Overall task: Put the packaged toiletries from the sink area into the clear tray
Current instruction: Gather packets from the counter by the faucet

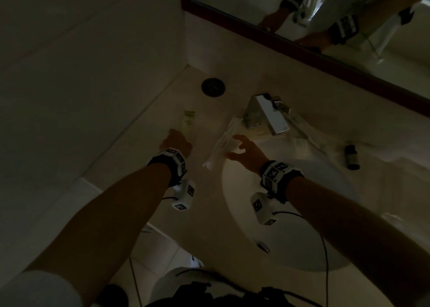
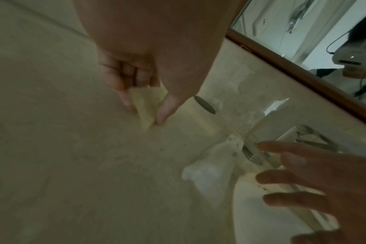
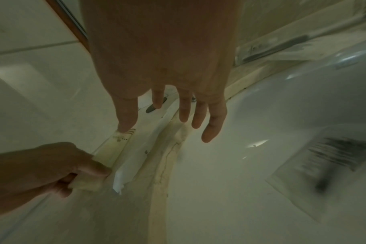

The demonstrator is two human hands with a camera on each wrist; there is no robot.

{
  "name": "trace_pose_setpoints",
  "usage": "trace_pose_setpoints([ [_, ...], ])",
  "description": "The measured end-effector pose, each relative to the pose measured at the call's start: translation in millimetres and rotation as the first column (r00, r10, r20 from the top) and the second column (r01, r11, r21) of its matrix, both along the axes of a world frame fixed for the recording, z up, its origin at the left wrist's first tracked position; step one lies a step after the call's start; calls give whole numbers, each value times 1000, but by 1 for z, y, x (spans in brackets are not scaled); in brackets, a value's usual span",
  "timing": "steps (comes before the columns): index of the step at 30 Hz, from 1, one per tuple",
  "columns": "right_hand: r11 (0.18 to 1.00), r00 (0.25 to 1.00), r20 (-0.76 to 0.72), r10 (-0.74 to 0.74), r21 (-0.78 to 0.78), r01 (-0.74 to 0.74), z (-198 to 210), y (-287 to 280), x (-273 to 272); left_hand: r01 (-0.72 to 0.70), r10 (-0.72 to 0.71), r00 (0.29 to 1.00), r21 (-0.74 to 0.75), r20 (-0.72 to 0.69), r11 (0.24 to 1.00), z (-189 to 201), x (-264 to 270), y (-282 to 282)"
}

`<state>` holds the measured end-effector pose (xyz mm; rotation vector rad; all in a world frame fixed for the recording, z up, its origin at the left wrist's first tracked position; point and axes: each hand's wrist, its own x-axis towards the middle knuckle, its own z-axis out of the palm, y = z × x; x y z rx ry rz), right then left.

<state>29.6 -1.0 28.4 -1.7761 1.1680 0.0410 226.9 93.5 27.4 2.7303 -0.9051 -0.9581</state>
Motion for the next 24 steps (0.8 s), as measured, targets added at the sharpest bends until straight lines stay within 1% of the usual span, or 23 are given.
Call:
trace_pose_setpoints([
  [4, 1000, 1000, 5, -13, 2, 13, 3, 1, 2, -24, 26, 1000, -112, 11, 993, -5, -5, 2],
  [9, 1000, 1000, 9, -4, 5, 4, 7, 0, 5, -57, 62, 998, -169, 29, 984, 3, -6, 4],
  [13, 999, 1000, 0, -24, 40, 24, 13, 3, 7, -33, 52, 997, -268, 62, 963, 10, -1, 6],
  [15, 993, 998, 7, -62, 98, 61, 16, 6, 8, 2, 14, 999, -295, 53, 956, 13, 1, 7],
  [17, 985, 994, 30, -102, 142, 97, 18, 9, 9, 31, -30, 1000, -334, 9, 942, 15, 2, 8],
  [20, 977, 988, 62, -138, 170, 126, 20, 13, 8, 106, -142, 988, -397, -61, 911, 19, -5, 11],
  [22, 960, 973, 104, -204, 218, 178, 20, 14, 4, 149, -206, 974, -429, -90, 891, 23, -12, 14],
  [24, 927, 941, 154, -301, 277, 252, 21, 14, 0, 185, -259, 960, -456, -105, 871, 23, -19, 17],
])
